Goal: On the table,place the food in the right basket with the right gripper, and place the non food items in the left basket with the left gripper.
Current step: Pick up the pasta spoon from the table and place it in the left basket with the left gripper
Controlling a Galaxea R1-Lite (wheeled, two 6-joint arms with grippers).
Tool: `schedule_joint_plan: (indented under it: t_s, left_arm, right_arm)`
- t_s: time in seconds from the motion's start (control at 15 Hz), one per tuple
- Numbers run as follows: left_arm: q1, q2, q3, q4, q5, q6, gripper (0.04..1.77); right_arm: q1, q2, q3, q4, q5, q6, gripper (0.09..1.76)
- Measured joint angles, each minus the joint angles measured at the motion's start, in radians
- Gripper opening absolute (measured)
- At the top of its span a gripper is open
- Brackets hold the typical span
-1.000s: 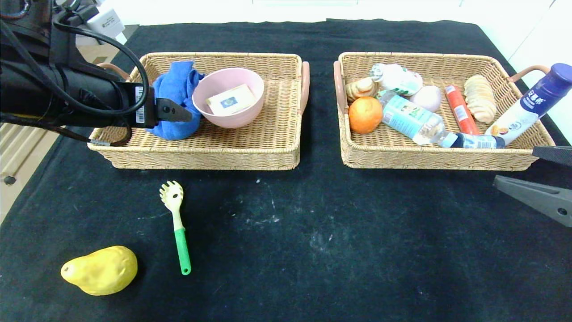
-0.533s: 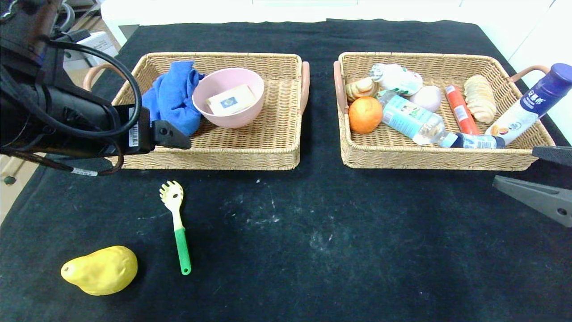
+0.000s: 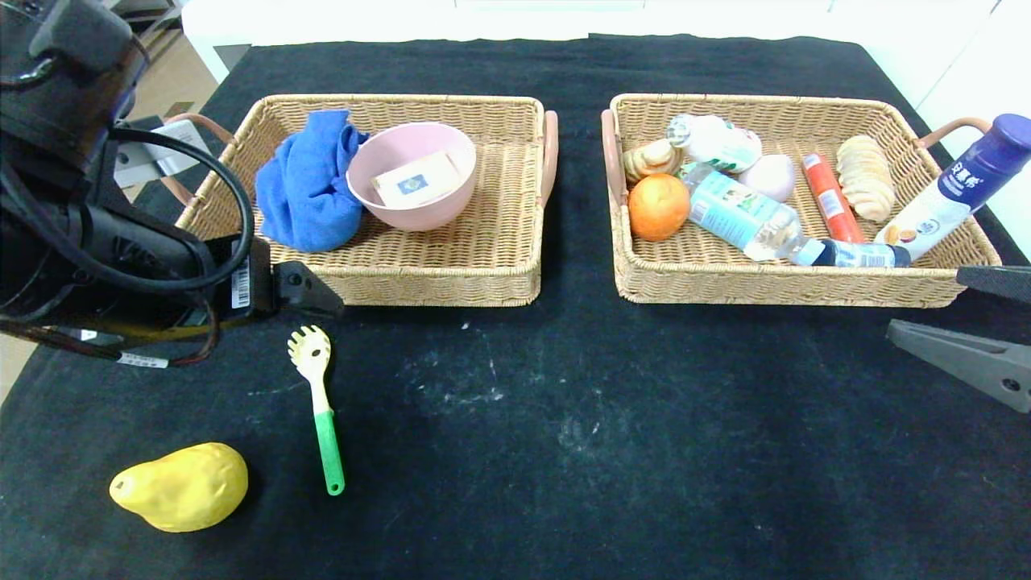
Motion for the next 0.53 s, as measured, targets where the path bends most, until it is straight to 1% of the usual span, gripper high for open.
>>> schedule_joint_plan:
  t_s: [0.33, 0.53]
  left_arm:
    - [-0.011, 0.000, 0.088, -0.001, -0.005, -0.051, 1.72]
    - [-0.010, 0.010, 0.112, -0.006, -0.014, -0.074, 1.72]
  right_arm:
    - [0.000, 0.000, 0.000, 0.000, -0.001, 0.000, 1.71]
    - [-0.001, -0.003, -0.001, 0.000, -0.001, 0.000, 1.71]
